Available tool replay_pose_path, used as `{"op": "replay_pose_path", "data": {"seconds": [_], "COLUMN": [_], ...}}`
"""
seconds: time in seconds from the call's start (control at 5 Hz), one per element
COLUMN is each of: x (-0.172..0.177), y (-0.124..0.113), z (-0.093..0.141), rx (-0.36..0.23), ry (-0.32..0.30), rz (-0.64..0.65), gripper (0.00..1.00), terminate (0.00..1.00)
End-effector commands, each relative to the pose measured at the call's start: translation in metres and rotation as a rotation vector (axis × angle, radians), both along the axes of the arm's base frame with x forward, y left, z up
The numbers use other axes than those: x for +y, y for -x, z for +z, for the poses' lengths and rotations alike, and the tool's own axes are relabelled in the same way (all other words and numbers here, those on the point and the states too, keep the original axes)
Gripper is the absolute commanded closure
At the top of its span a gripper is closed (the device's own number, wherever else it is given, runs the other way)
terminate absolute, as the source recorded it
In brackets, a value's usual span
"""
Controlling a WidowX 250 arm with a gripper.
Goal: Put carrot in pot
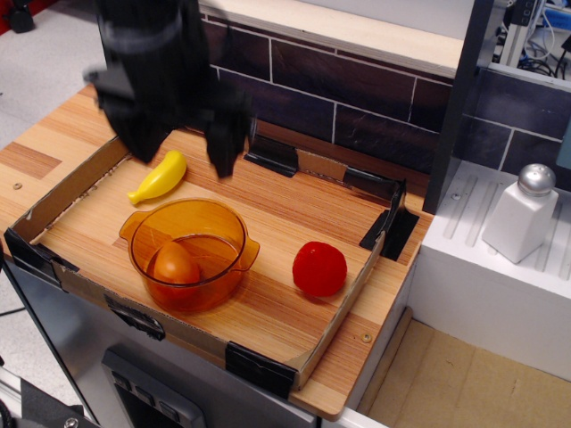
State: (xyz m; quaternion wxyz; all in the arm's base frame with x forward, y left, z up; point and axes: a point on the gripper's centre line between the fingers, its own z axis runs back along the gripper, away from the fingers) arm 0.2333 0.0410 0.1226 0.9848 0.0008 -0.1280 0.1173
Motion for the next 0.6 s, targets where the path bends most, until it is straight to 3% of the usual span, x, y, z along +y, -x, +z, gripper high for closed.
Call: {"op": "replay_pose_path", "data": {"seconds": [0.0, 0.2, 0.4], "x": [0.0046, 0.0046, 0.0046], "y": [-0.0112, -0.0112, -0.0112], "z": [0.0491, 0.0491, 0.0491], "rx": [-0.055, -0.055, -0.055], "ry": [0.018, 0.018, 0.018], "rz": [0.034, 0.034, 0.034], "gripper": [0.0, 0.0, 0.0], "terminate": [0.0, 0.0, 1.0]}}
